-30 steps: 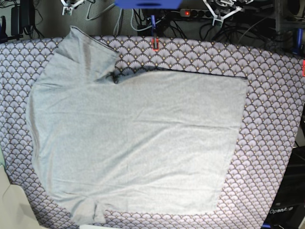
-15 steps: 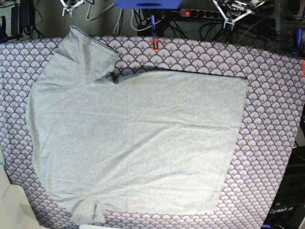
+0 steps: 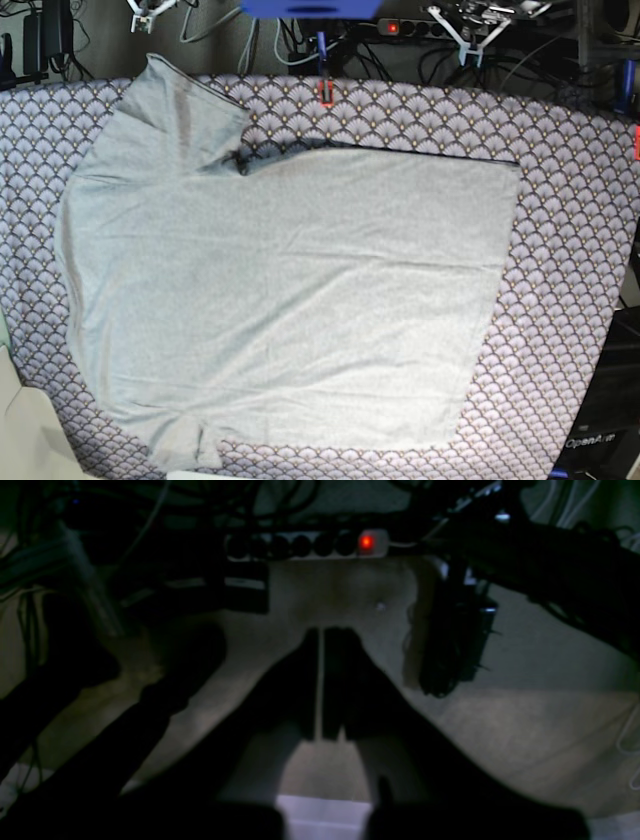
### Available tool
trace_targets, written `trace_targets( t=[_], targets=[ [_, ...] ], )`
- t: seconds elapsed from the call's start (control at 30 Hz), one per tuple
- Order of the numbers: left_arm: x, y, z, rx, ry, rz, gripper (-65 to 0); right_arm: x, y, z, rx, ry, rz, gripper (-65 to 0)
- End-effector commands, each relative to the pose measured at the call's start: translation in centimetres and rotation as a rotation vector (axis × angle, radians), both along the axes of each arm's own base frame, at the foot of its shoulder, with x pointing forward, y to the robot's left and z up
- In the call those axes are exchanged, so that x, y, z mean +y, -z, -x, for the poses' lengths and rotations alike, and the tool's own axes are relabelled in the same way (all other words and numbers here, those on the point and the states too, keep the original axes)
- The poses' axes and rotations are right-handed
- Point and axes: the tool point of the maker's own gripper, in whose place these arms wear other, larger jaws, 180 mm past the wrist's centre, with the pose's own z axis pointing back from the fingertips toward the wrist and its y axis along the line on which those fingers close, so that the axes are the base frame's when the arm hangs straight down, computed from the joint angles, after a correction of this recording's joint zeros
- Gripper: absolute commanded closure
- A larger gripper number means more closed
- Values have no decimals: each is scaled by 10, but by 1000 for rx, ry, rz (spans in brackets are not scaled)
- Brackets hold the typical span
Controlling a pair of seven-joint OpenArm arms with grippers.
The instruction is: Fold the T-shirt properly
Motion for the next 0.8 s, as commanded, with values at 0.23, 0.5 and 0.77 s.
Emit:
trace_targets(
  t=[0.23,0.5,0.77],
  targets=[
    [-11,-1,4,4,-6,90,-21,-6,-2,5,-2,8,10,0],
    [-10,-1,10,13,1,87,-21,-6,-2,5,-2,8,10,0],
    [-10,-2,5,-27,7,89,-22,-6,-2,5,-1,8,9,0]
  ],
)
